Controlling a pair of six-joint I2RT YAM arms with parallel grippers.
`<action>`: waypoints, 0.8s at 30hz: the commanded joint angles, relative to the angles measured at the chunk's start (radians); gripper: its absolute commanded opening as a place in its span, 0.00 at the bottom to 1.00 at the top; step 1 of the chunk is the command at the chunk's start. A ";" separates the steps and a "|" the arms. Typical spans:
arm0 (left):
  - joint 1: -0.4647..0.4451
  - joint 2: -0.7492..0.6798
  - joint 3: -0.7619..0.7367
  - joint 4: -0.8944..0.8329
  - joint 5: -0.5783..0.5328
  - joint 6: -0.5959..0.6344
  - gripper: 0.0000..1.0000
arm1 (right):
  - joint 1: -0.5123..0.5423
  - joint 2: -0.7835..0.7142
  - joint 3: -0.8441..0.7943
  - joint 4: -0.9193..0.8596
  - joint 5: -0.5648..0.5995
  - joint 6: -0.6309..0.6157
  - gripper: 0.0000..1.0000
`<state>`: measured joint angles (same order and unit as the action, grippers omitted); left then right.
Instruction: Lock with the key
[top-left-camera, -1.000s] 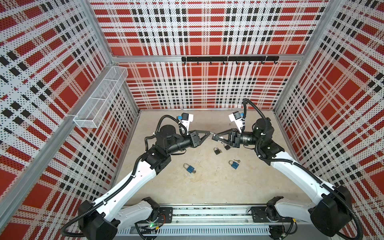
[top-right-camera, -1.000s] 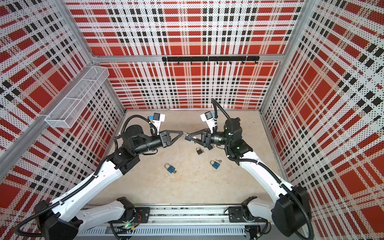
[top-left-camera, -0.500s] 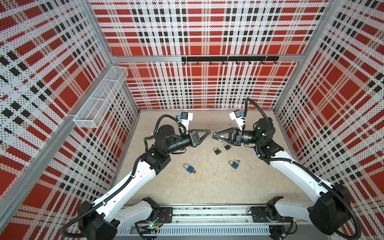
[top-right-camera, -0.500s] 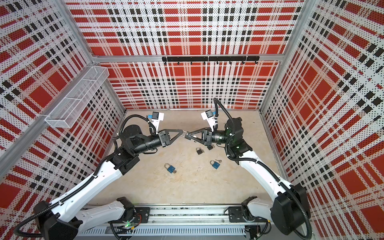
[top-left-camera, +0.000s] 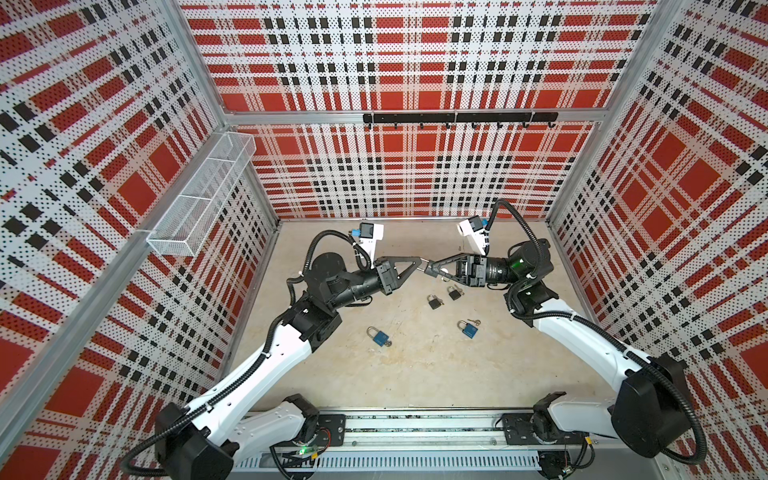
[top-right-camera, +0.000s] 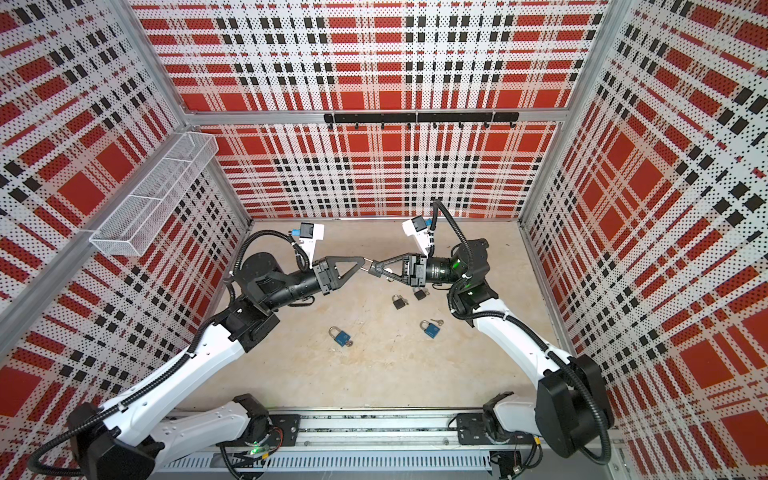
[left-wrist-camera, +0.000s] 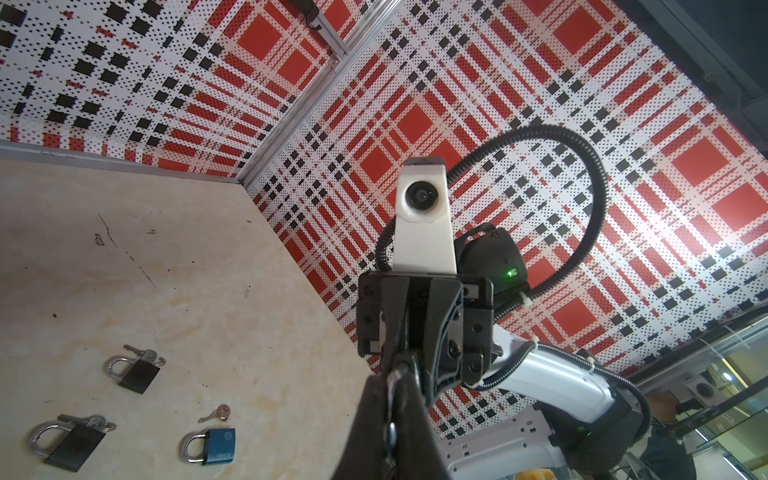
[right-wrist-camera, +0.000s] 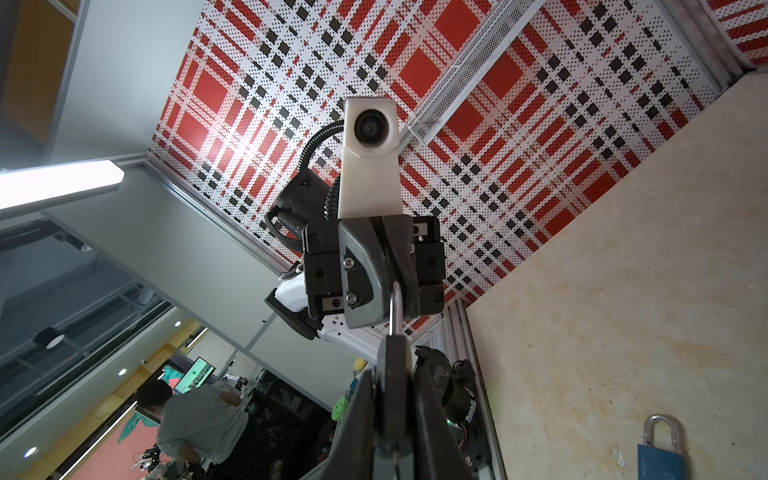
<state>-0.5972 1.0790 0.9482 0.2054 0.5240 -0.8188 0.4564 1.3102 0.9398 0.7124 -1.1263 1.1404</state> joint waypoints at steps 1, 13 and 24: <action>0.000 0.033 -0.047 -0.061 -0.039 -0.011 0.00 | 0.016 -0.026 0.021 0.213 -0.060 0.041 0.00; -0.046 0.033 -0.047 -0.057 -0.068 -0.039 0.00 | 0.017 -0.036 0.031 0.057 -0.027 -0.084 0.00; -0.073 0.036 -0.061 -0.057 -0.093 -0.059 0.00 | 0.024 -0.056 0.045 -0.068 -0.010 -0.186 0.00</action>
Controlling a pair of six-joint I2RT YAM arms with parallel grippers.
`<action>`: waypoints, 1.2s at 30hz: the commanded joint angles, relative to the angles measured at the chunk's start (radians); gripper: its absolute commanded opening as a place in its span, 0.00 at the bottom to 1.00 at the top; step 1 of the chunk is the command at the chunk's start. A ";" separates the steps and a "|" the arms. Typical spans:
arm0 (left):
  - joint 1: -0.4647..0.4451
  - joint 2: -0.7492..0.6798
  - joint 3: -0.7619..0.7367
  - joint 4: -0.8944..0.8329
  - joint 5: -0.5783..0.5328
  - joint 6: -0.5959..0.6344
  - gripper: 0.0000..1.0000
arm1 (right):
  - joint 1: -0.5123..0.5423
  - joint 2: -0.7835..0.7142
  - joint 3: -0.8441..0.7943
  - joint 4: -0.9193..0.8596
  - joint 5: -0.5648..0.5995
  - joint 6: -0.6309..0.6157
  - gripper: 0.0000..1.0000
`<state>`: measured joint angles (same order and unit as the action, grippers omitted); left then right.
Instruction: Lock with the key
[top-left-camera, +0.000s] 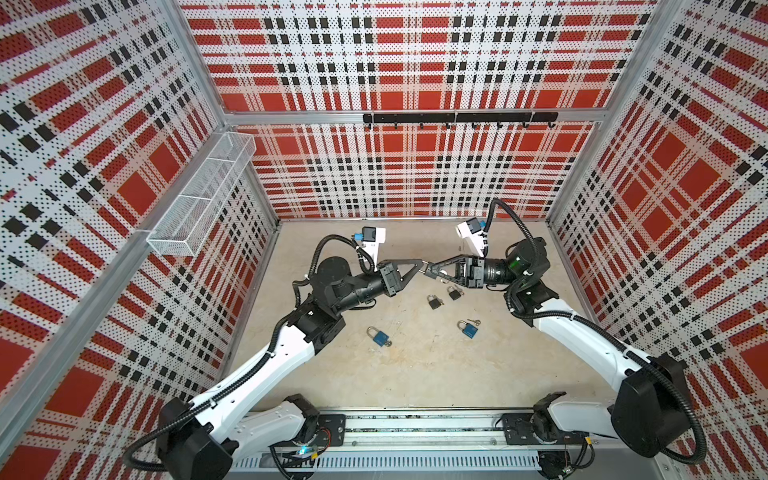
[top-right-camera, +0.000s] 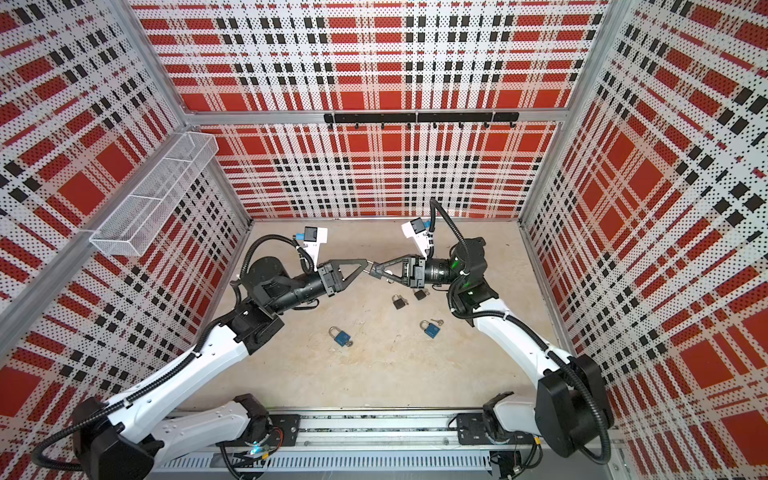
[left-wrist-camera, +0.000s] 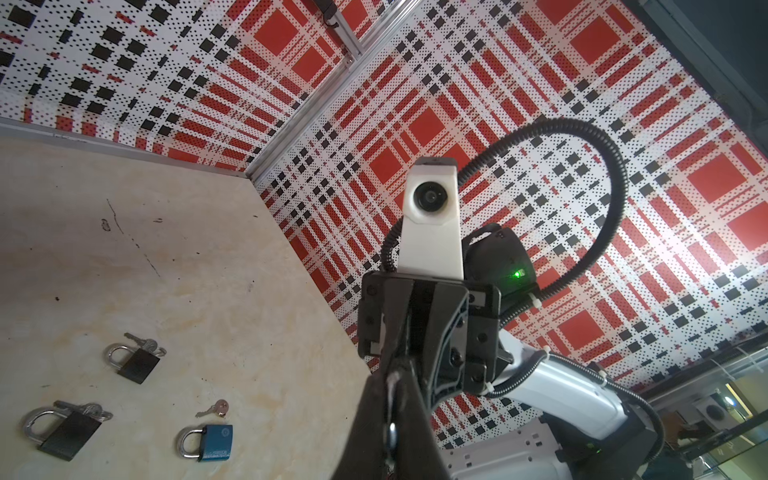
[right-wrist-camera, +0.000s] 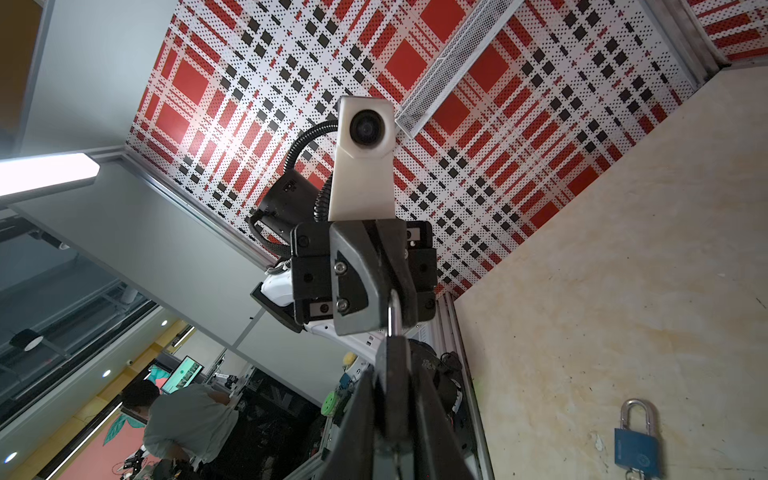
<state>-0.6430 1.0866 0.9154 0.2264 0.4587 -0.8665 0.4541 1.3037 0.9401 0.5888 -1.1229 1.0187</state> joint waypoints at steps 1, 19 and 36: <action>-0.033 0.030 -0.029 -0.078 -0.029 -0.011 0.00 | 0.027 -0.050 0.046 0.054 -0.014 -0.068 0.00; -0.134 0.042 -0.099 -0.067 -0.069 -0.032 0.00 | 0.028 -0.020 0.051 0.154 -0.015 -0.004 0.00; -0.190 0.035 -0.147 -0.020 -0.107 -0.047 0.00 | 0.031 0.019 0.059 0.206 -0.012 0.028 0.00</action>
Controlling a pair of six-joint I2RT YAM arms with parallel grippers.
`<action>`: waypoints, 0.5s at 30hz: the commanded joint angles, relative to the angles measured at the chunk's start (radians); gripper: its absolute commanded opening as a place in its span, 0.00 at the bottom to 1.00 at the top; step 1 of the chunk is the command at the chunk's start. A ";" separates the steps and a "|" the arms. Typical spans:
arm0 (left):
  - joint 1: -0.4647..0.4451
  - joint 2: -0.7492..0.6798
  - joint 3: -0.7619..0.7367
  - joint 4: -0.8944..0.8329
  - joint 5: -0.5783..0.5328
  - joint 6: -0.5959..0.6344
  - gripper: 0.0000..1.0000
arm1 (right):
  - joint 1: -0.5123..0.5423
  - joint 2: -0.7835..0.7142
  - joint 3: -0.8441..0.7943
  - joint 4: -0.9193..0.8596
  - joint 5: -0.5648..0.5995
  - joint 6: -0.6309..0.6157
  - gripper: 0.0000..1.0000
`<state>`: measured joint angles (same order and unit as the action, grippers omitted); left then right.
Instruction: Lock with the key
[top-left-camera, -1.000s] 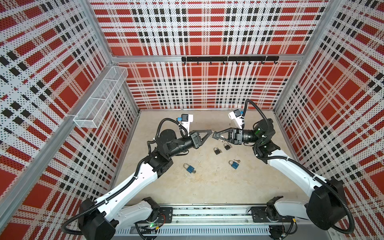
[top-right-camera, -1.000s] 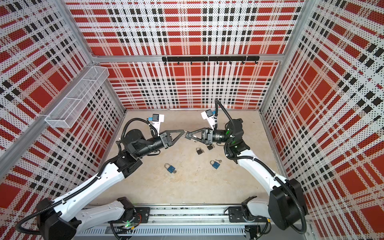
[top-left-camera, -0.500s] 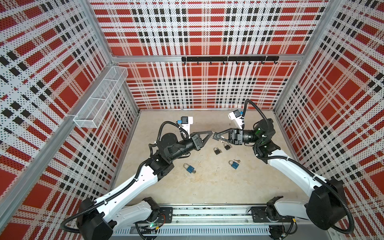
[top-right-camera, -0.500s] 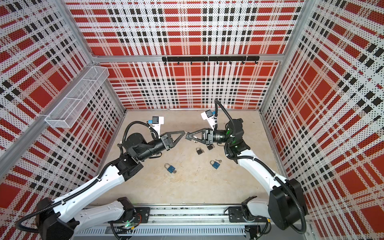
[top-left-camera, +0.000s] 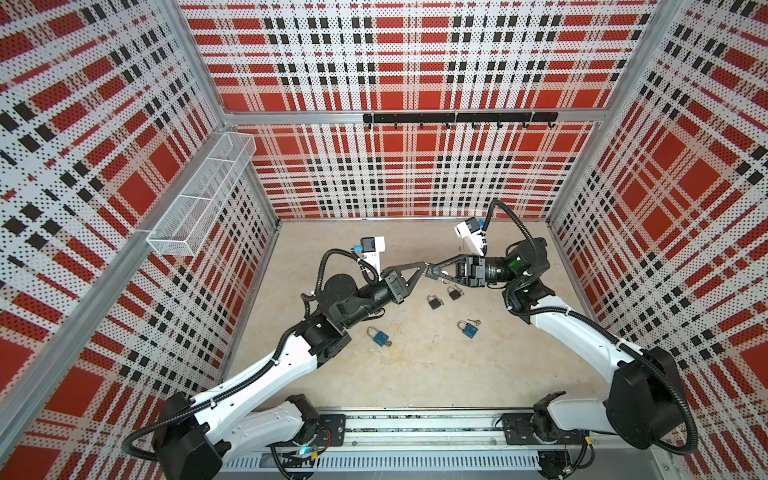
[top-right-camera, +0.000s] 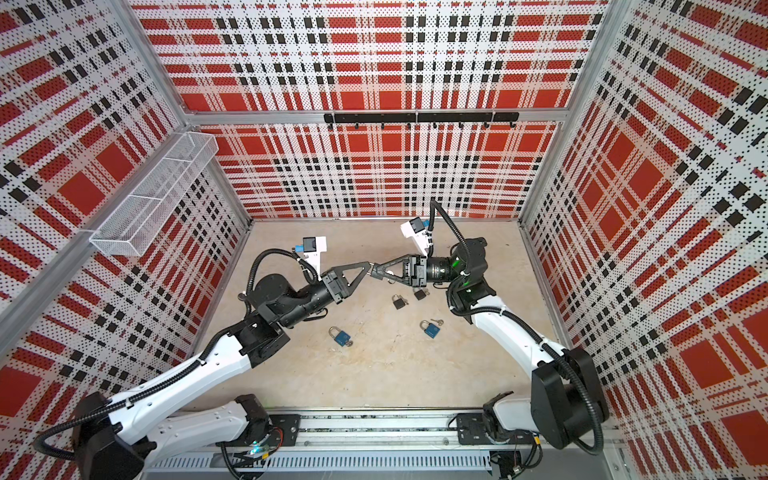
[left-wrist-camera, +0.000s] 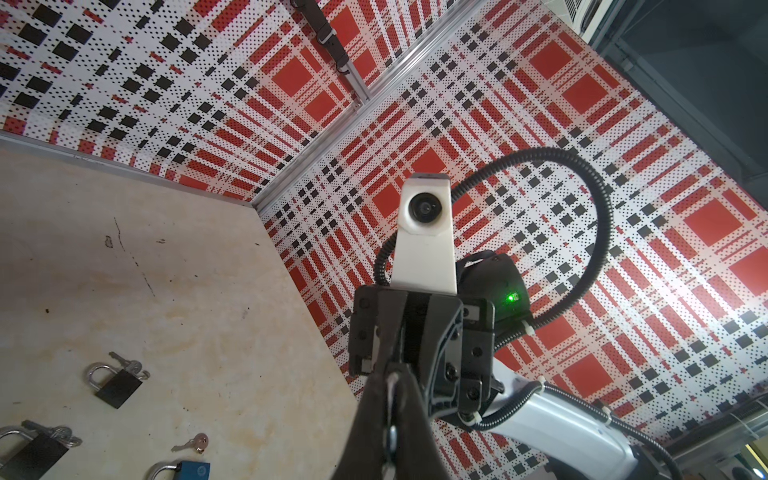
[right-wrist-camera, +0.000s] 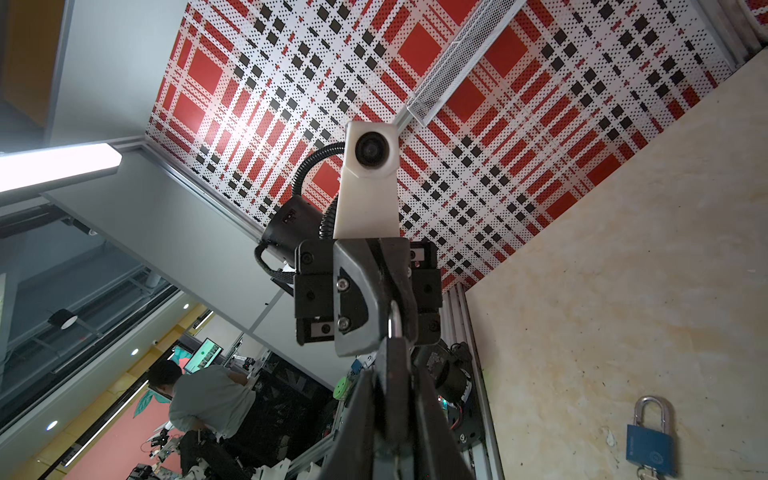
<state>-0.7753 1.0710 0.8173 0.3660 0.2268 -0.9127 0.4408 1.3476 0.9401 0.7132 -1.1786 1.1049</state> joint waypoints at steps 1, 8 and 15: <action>-0.050 0.046 -0.046 -0.159 0.124 0.003 0.00 | 0.044 -0.031 0.060 0.052 0.046 -0.082 0.00; 0.015 0.037 -0.001 -0.159 0.171 0.015 0.00 | 0.045 -0.064 0.050 -0.137 0.089 -0.224 0.00; 0.066 0.020 0.013 -0.160 0.187 0.012 0.00 | 0.049 -0.076 0.036 -0.199 0.106 -0.276 0.00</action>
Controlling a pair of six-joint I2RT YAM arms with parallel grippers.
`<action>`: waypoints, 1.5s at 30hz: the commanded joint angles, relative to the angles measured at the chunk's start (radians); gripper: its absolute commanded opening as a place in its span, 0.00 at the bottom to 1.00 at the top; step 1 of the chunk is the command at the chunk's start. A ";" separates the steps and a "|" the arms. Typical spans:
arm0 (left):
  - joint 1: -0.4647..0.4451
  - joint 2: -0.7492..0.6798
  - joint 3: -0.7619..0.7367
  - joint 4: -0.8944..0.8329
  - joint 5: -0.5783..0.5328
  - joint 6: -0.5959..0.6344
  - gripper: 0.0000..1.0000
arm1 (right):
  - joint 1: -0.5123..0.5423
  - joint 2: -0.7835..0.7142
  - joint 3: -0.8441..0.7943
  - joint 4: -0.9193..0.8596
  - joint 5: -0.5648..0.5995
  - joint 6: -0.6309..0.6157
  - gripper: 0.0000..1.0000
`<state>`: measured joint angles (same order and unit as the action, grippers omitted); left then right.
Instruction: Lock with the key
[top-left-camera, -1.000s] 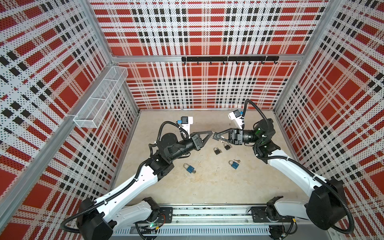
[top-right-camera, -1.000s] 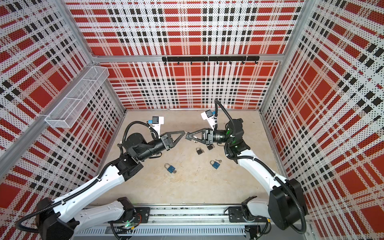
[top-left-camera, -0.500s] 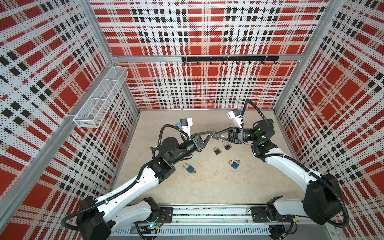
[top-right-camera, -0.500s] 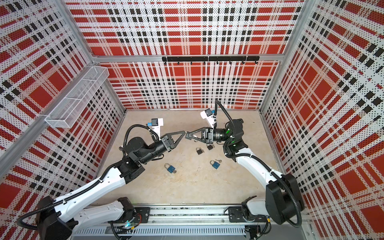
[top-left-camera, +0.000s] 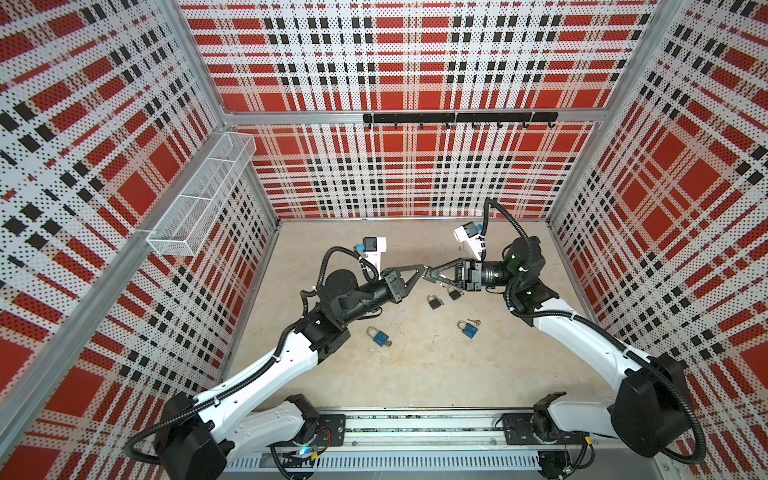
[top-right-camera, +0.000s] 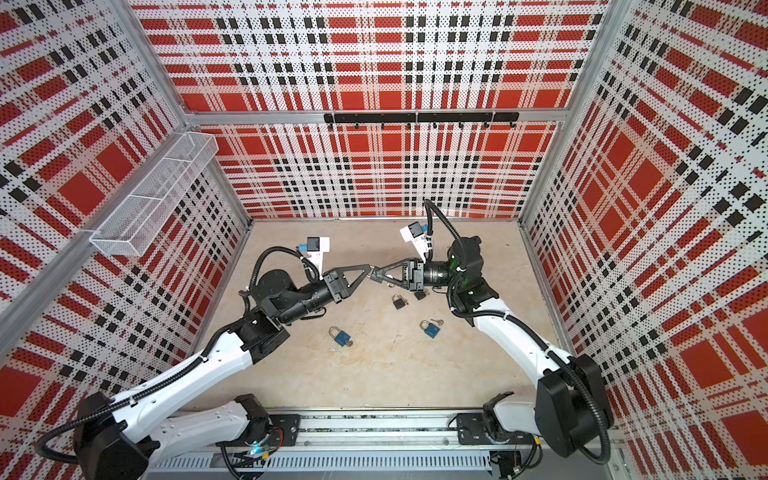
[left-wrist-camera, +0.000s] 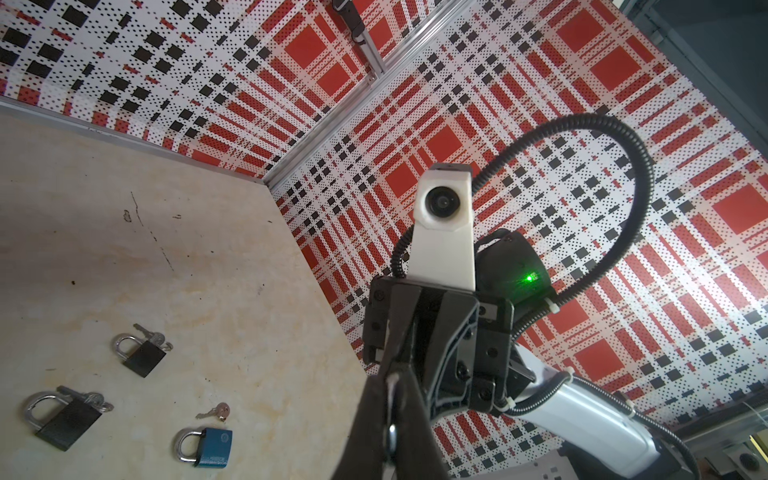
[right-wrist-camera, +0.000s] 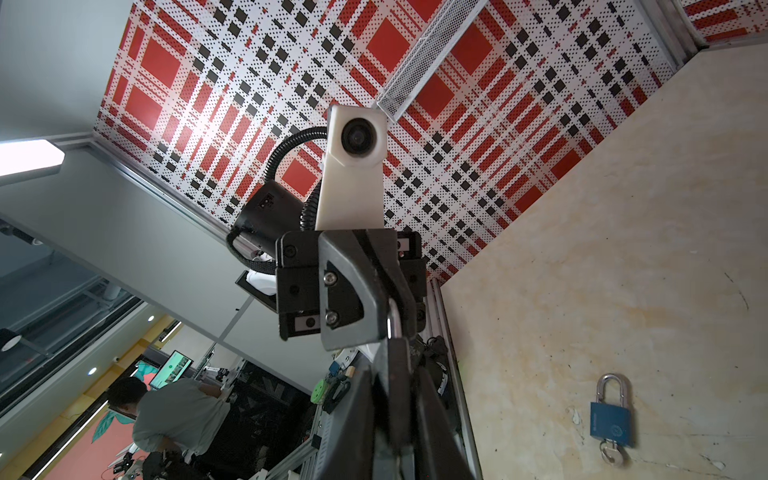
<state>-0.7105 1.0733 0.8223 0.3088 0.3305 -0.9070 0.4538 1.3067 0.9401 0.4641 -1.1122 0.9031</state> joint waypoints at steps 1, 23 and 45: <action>0.009 0.013 0.006 -0.103 0.083 0.004 0.00 | 0.035 -0.037 0.036 0.043 0.043 -0.078 0.00; 0.146 -0.053 0.033 -0.143 0.106 0.020 0.00 | 0.032 -0.108 0.005 -0.082 0.083 -0.170 0.53; 0.149 -0.047 0.112 -0.163 0.148 0.010 0.00 | 0.008 -0.023 -0.001 -0.014 0.064 -0.137 0.39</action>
<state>-0.5613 1.0328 0.8928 0.1204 0.4564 -0.8932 0.4652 1.2663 0.9325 0.3733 -1.0359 0.7528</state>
